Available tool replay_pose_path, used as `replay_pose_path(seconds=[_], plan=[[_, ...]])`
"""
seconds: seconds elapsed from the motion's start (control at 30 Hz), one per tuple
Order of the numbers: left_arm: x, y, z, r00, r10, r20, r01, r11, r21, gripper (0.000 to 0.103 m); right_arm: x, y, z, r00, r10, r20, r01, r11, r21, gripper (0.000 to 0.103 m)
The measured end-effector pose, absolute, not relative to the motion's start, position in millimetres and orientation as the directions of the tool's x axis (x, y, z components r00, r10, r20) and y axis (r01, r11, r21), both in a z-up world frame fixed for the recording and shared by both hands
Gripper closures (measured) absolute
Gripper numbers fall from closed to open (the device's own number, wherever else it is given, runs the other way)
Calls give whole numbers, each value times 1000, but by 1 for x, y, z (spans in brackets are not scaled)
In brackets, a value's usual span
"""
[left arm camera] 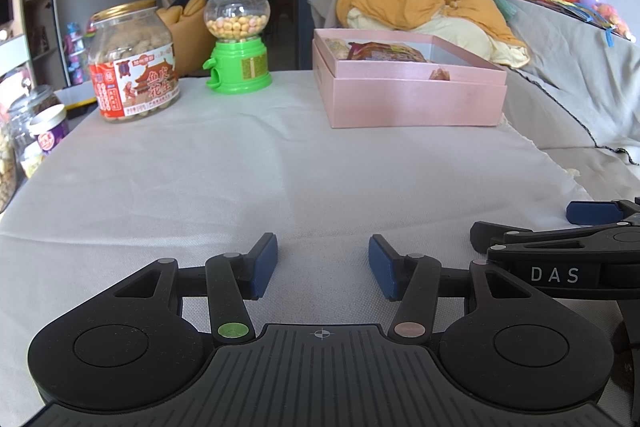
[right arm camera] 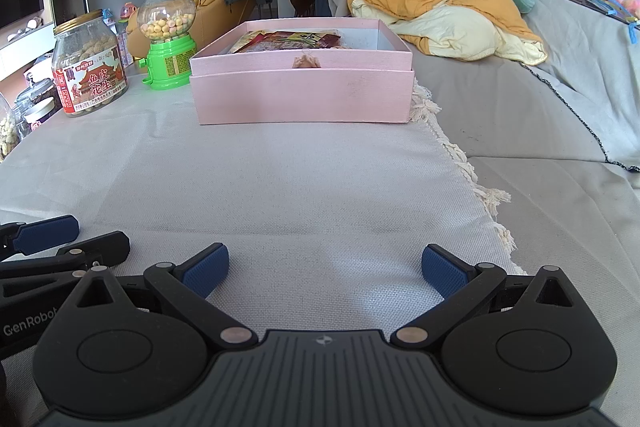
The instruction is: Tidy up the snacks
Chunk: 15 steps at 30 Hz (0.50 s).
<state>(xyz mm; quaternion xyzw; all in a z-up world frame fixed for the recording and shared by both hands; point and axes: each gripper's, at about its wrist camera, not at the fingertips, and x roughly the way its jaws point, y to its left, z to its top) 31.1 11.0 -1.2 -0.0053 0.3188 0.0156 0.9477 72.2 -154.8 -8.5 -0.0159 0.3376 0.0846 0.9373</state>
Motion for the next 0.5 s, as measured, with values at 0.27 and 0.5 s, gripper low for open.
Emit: replay_pose_path(seconds=[0.27,0.5], plan=[[31,12,-1,796,23,-605,-27,1000,2,46,72,-154,-9,758,146,-636,-170,985,24,0],[32,12,-1,796,23,-604,-25,1000,5,46,72,-155,-9,758,147,-636,-170,985,26,0]])
